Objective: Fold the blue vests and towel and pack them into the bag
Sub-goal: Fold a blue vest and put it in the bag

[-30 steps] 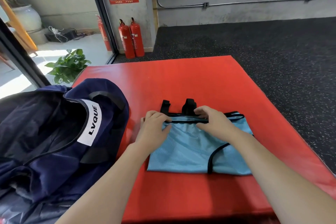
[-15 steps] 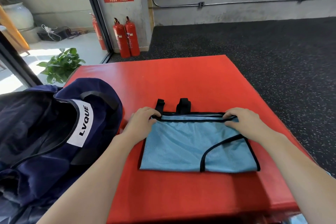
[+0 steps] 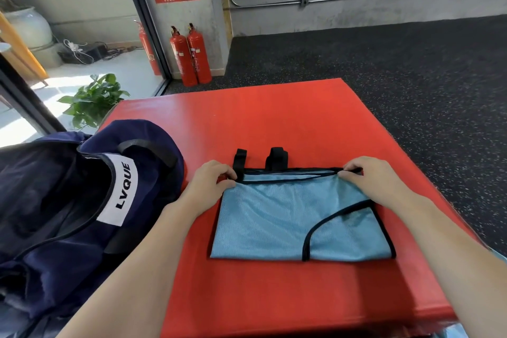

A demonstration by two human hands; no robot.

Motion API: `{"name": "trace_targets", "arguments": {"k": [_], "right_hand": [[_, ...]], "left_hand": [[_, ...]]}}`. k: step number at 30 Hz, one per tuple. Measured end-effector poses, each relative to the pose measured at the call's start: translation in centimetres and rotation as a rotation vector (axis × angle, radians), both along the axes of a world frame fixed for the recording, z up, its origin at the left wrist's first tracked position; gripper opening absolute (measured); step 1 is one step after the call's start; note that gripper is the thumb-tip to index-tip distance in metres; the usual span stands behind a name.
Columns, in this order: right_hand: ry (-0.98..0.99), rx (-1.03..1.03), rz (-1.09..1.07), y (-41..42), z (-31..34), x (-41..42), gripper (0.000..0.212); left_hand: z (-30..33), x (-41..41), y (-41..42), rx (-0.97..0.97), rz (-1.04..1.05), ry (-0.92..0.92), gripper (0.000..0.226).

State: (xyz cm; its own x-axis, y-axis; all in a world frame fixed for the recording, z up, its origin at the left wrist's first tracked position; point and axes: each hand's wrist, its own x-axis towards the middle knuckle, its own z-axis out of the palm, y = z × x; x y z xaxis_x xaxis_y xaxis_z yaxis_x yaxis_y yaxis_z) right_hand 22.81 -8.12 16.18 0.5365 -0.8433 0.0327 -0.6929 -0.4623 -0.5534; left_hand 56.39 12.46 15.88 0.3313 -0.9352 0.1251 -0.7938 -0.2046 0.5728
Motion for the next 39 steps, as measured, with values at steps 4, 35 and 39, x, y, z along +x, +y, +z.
{"name": "trace_targets", "arguments": {"k": [4,35,39], "right_hand": [[0.001,0.006,-0.004,0.1,0.1,0.1,0.014],[-0.105,0.080,-0.057,0.6,1.4,-0.3,0.019],[-0.120,0.025,-0.097,0.4,0.7,-0.1,0.010]], "left_hand": [[0.0,-0.1,-0.4,0.034,-0.008,-0.016,0.027],[-0.3,-2.6,-2.3,-0.061,0.049,-0.231,0.007],[-0.3,-2.2,-3.1,-0.078,0.119,-0.070,0.012]]}}
